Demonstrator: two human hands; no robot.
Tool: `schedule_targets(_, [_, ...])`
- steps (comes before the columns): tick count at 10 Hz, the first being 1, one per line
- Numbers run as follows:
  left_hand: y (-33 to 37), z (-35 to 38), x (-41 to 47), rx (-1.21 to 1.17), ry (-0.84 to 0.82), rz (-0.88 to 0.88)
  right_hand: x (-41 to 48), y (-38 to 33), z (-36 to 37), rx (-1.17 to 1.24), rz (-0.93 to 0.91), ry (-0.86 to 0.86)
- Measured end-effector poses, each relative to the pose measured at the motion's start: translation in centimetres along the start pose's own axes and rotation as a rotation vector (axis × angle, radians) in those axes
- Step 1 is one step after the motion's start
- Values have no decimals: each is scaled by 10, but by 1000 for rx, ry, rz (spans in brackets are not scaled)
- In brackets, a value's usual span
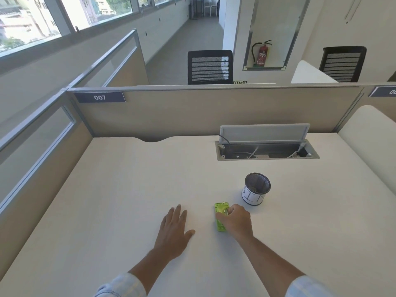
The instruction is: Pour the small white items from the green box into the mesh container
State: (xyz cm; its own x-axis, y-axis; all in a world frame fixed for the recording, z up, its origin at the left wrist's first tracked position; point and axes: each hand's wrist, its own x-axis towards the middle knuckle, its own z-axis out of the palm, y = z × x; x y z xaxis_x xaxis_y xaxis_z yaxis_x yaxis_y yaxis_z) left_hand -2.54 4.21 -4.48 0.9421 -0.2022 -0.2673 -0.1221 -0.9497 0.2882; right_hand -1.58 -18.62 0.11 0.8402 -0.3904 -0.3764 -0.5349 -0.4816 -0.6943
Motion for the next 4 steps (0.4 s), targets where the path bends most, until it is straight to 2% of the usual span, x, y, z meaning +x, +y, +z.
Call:
schedule_targets(2, [1,5,0,2,20,18,-1,8,4,-43,-27,4])
schedule_targets(4, [-1,6,-1,21,18,6,-1,17,9,-231,-250,61])
